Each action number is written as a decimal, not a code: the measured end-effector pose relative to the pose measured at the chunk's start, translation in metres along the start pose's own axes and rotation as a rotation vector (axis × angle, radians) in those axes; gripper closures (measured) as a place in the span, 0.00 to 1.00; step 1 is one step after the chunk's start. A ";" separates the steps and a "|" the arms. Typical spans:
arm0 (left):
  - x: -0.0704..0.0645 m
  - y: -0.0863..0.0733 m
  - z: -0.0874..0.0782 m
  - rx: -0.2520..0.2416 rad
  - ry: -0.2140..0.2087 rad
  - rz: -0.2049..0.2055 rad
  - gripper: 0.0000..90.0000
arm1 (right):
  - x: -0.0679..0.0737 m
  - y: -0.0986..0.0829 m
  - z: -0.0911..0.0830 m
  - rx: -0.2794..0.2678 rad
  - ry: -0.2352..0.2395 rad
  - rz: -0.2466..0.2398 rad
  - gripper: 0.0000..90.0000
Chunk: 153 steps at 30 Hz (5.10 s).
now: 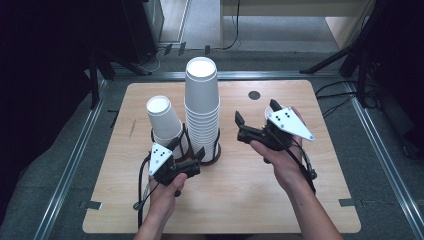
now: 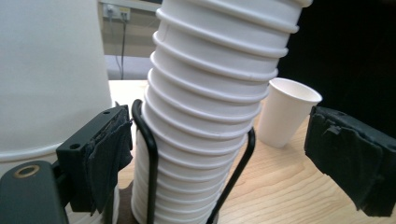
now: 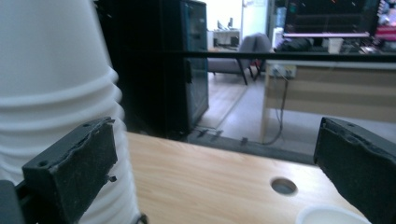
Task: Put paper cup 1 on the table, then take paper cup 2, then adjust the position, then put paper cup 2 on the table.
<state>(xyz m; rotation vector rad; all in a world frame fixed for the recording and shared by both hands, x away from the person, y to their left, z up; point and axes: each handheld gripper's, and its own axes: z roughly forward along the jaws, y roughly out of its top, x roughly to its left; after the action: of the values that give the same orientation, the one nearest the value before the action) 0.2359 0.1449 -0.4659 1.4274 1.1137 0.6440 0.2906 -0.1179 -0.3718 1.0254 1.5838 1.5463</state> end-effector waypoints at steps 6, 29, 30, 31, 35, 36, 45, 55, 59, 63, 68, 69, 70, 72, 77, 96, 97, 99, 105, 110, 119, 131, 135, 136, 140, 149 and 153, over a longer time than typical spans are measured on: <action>0.001 -0.001 0.002 0.014 0.021 0.008 0.09 | 0.019 0.023 0.006 -0.014 0.051 0.002 0.00; -0.016 0.013 0.023 -0.008 0.118 0.130 0.09 | 0.063 0.056 0.030 0.001 0.188 -0.005 0.00; -0.017 0.014 0.026 -0.011 0.126 0.132 0.09 | 0.067 0.057 0.032 0.008 0.204 -0.007 0.00; -0.019 0.016 0.030 -0.014 0.133 0.134 0.09 | 0.069 0.057 0.033 0.008 0.210 -0.006 0.00; -0.021 0.019 0.037 -0.031 0.148 0.123 0.09 | 0.075 0.058 0.039 0.019 0.219 -0.015 0.00; -0.021 0.019 0.037 -0.031 0.148 0.123 0.09 | 0.076 0.058 0.041 0.020 0.218 -0.015 0.00; -0.023 0.017 0.051 -0.060 0.154 0.103 0.04 | 0.083 0.054 0.052 0.047 0.223 -0.014 0.00; -0.022 0.017 0.058 -0.058 0.145 0.098 0.03 | 0.083 0.047 0.065 0.072 0.199 -0.008 0.05; -0.021 0.019 0.059 -0.055 0.138 0.087 0.03 | 0.083 0.042 0.070 0.098 0.197 -0.005 0.05; -0.021 0.018 0.059 -0.059 0.135 0.097 0.03 | 0.082 0.038 0.073 0.108 0.193 0.015 0.10; -0.021 0.018 0.059 -0.062 0.130 0.098 0.04 | 0.080 0.036 0.073 0.083 0.195 0.025 0.13; -0.020 0.018 0.059 -0.062 0.129 0.100 0.04 | 0.080 0.036 0.072 0.082 0.194 0.025 0.13; -0.020 0.018 0.059 -0.062 0.129 0.101 0.04 | 0.080 0.036 0.072 0.083 0.193 0.025 0.13; -0.020 0.018 0.059 -0.061 0.128 0.102 0.04 | 0.080 0.037 0.072 0.087 0.198 0.034 0.13; -0.020 0.018 0.058 -0.061 0.129 0.106 0.04 | 0.081 0.043 0.071 0.061 0.203 0.040 0.13; -0.021 0.018 0.056 -0.059 0.129 0.117 0.05 | 0.081 0.055 0.069 0.055 0.213 0.046 0.12; -0.021 0.018 0.056 -0.059 0.129 0.117 0.05 | 0.081 0.055 0.069 0.055 0.213 0.046 0.12; -0.020 0.018 0.056 -0.059 0.129 0.117 0.05 | 0.080 0.056 0.069 0.054 0.217 0.048 0.12; -0.020 0.018 0.056 -0.056 0.127 0.119 0.05 | 0.079 0.061 0.068 0.046 0.228 0.048 0.13; -0.020 0.018 0.055 -0.057 0.125 0.116 0.05 | 0.078 0.063 0.068 0.038 0.219 0.031 0.17; -0.020 0.019 0.054 -0.063 0.126 0.127 0.06 | 0.079 0.057 0.068 0.053 0.219 0.025 0.17; -0.020 0.018 0.052 -0.062 0.121 0.133 0.06 | 0.081 0.073 0.066 0.016 0.216 0.012 0.22; -0.019 0.017 0.049 -0.065 0.117 0.131 0.07 | 0.081 0.080 0.065 0.004 0.225 0.018 0.22; -0.019 0.017 0.049 -0.065 0.117 0.131 0.07 | 0.081 0.080 0.065 0.004 0.225 0.018 0.22; -0.018 0.018 0.043 -0.066 0.114 0.137 0.07 | 0.081 0.083 0.065 0.010 0.226 0.025 0.21; -0.018 0.034 0.032 -0.112 0.083 0.125 0.03 | 0.078 0.066 0.066 0.057 0.239 0.036 0.15; -0.023 0.046 0.032 -0.139 0.073 0.137 0.03 | 0.075 0.061 0.064 0.071 0.246 0.046 0.15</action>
<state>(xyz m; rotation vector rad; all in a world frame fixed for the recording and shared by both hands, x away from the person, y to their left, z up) 0.2666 0.1154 -0.4227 1.3769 1.0128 0.8605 0.3181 -0.0227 -0.3111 0.9436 1.8039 1.7116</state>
